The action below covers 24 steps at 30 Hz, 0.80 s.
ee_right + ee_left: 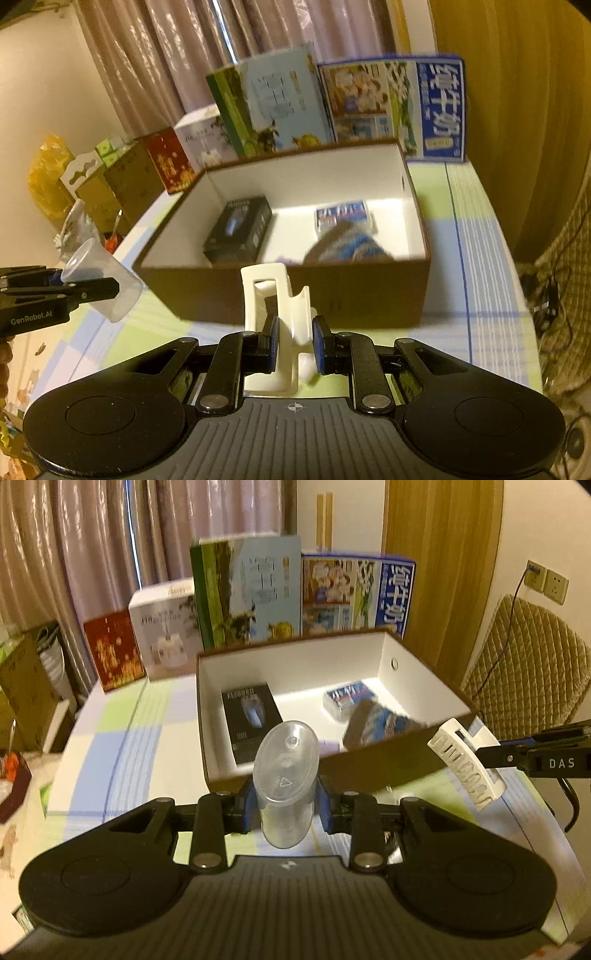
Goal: Organize objects
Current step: 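Lift the cup and holder and carry both over the brown box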
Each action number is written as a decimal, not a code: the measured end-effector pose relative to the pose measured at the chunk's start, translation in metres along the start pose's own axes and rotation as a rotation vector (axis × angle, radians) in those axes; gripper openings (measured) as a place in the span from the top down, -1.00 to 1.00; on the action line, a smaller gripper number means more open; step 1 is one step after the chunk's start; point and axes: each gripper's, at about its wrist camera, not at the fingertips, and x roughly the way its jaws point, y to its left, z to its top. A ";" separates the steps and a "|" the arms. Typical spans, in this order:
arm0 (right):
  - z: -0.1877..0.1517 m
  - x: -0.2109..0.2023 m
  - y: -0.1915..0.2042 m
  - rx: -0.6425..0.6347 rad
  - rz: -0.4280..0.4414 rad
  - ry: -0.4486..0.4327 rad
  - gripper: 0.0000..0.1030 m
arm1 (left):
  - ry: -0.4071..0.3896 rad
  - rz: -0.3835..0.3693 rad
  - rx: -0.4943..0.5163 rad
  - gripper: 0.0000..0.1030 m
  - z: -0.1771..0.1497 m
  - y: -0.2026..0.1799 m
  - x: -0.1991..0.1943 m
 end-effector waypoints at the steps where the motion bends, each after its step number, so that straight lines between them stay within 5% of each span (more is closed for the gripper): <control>1: 0.006 0.000 0.000 -0.007 0.000 -0.009 0.69 | -0.009 0.000 0.002 0.46 0.005 0.001 0.001; 12: 0.061 0.011 0.002 -0.065 0.007 -0.094 0.69 | -0.050 0.019 0.027 0.46 0.054 0.013 0.024; 24: 0.095 0.053 -0.009 -0.084 0.001 -0.067 0.69 | 0.055 0.021 0.085 0.45 0.078 0.018 0.077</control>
